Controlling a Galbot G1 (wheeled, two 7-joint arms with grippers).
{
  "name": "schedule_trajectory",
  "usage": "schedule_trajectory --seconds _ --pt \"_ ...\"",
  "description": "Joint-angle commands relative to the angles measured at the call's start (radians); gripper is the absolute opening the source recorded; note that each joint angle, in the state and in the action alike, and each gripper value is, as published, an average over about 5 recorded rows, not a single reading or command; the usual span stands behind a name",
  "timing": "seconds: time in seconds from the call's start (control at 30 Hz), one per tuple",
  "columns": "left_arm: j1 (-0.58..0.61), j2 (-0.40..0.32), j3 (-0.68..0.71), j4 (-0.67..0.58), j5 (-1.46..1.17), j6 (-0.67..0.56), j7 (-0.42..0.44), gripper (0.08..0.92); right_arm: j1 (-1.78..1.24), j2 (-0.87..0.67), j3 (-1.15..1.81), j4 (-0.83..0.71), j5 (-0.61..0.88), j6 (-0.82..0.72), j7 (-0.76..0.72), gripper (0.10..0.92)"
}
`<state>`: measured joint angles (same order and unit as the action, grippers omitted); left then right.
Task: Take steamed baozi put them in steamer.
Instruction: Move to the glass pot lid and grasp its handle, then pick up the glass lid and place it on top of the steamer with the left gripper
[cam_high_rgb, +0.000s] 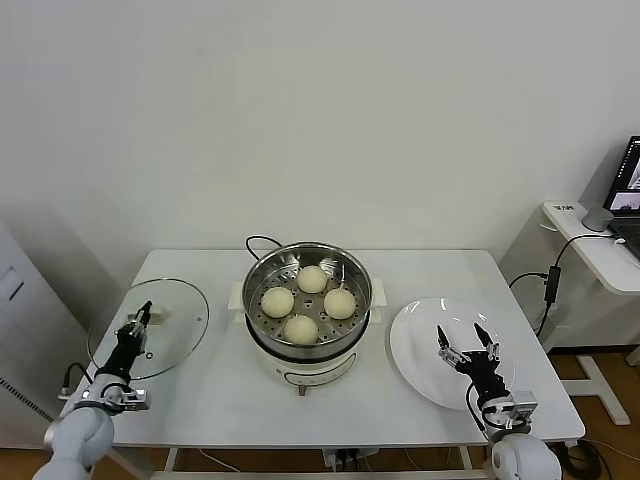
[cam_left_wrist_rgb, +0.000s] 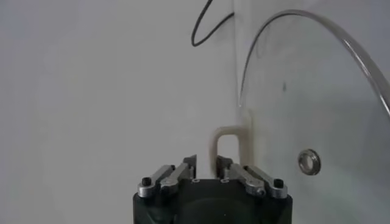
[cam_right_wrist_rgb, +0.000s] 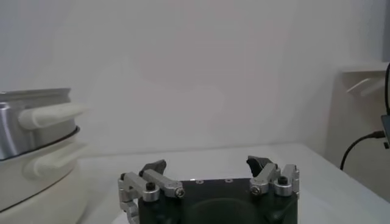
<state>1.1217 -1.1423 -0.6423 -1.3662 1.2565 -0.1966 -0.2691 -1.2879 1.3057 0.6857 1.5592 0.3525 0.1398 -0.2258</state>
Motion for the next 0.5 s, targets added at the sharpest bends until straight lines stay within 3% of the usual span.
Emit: schedule_trajectory --seconds 0.03,0.5 --pt "0.056 0.111 0.01 -0.31 -0.168 0.119 0.173 0.111 -0.001 -0.004 0.001 0.013 0.005 -0.002 -0.001 0.823" --pt "0.01 0.248 0.221 -0.631 -0.289 0.464 0.398 0.105 -0.007 -0.012 0.007 0.031 0.015 -0.006 -0.003 0.823"
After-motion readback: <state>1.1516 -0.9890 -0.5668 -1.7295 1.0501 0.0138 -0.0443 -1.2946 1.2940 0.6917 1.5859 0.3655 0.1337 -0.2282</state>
